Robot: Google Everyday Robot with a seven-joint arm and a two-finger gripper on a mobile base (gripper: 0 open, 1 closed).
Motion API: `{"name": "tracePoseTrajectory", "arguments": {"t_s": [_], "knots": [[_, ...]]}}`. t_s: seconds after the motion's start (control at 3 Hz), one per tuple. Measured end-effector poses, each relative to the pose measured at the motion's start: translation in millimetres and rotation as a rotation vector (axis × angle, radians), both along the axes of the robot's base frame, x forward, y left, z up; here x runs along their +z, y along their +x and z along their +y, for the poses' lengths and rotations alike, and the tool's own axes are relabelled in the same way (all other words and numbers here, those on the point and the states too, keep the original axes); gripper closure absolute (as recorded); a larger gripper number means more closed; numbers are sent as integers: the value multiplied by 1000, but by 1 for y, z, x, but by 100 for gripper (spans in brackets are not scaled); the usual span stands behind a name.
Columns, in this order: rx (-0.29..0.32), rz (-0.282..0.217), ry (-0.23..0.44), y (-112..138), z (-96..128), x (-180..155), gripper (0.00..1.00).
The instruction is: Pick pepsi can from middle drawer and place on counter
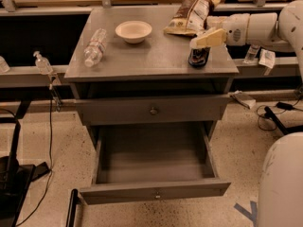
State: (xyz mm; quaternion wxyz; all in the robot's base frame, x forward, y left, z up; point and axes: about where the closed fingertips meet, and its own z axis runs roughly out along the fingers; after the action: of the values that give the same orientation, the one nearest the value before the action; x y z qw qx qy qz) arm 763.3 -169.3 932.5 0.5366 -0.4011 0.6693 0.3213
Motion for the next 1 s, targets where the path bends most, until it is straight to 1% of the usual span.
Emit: {"name": "tracePoseTrajectory", "arguments": {"t_s": [0.33,0.67,1.0], "knots": [[77,-47,72,-9,5,15,0],[111,-105,65,-16,6,33,0],[80,-192,18,-19,-3,52,0]]}}
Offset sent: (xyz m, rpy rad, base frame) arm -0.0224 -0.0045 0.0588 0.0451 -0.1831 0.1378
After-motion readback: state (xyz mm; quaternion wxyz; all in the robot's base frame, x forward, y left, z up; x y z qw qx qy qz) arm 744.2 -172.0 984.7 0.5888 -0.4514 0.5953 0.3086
